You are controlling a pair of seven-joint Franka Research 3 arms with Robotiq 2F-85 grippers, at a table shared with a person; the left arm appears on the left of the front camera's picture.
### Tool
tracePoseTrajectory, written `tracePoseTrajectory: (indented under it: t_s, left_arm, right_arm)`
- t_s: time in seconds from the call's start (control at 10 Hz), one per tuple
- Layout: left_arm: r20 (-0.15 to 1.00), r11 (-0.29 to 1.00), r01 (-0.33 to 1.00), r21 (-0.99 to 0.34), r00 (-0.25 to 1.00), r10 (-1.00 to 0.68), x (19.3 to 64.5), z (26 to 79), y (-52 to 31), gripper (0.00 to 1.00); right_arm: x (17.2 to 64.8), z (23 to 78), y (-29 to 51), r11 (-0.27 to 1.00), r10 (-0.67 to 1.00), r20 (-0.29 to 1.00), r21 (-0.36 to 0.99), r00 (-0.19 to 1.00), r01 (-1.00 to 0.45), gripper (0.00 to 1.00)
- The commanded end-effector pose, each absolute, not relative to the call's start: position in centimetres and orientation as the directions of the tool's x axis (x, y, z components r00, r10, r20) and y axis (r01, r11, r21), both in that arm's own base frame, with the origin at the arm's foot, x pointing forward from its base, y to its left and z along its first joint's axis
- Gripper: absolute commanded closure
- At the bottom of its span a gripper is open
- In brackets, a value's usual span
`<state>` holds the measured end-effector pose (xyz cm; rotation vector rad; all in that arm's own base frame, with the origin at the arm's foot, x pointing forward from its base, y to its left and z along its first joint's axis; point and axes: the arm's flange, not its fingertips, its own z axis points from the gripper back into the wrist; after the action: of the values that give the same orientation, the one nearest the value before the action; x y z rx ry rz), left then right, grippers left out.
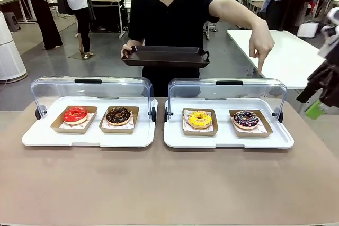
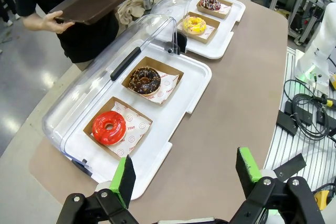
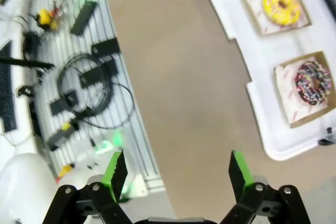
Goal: Provide the desired donut to the person.
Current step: Pick up and lift the Paper togo box containing the Donut pointed at by the person.
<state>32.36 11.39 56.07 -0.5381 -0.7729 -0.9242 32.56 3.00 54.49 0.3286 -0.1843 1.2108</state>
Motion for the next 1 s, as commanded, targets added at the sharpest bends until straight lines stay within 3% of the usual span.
tracePoseTrajectory:
  t_s: [0.0, 0.3, 0.6, 0.7, 0.9]
  left_arm:
    - [0.793, 0.499, 0.862, -0.084, 0.361, -0.49, 32.4, 56.1, 11.5, 0.0]
    - [0.793, 0.499, 0.862, -0.084, 0.361, -0.49, 32.4, 56.1, 11.5, 0.0]
    - [0.793, 0.499, 0.862, -0.084, 0.361, -0.49, 32.4, 56.1, 11.5, 0.0]
    - [0.793, 0.499, 0.862, -0.084, 0.361, -0.49, 32.4, 56.1, 11.5, 0.0]
    - [0.793, 0.499, 0.862, -0.084, 0.361, -0.49, 32.4, 56.1, 11.5, 0.0]
  right_arm:
    - [35.5, 51.3, 3.8, 0.278, 0.932, 0.222, 0.076, 0.288, -0.958, 0.0]
    - [38.0, 46.5, 4.5, 0.187, 0.951, 0.228, 0.109, 0.208, -0.976, 0.0]
    - [38.8, 44.5, 4.2, 0.073, 0.978, 0.19, 0.044, 0.08, -0.996, 0.0]
    - [38.5, 45.2, 4.9, 0.161, 0.962, 0.205, 0.104, 0.18, -0.981, 0.0]
    - [38.5, 45.2, 4.9, 0.161, 0.962, 0.205, 0.104, 0.18, -0.981, 0.0]
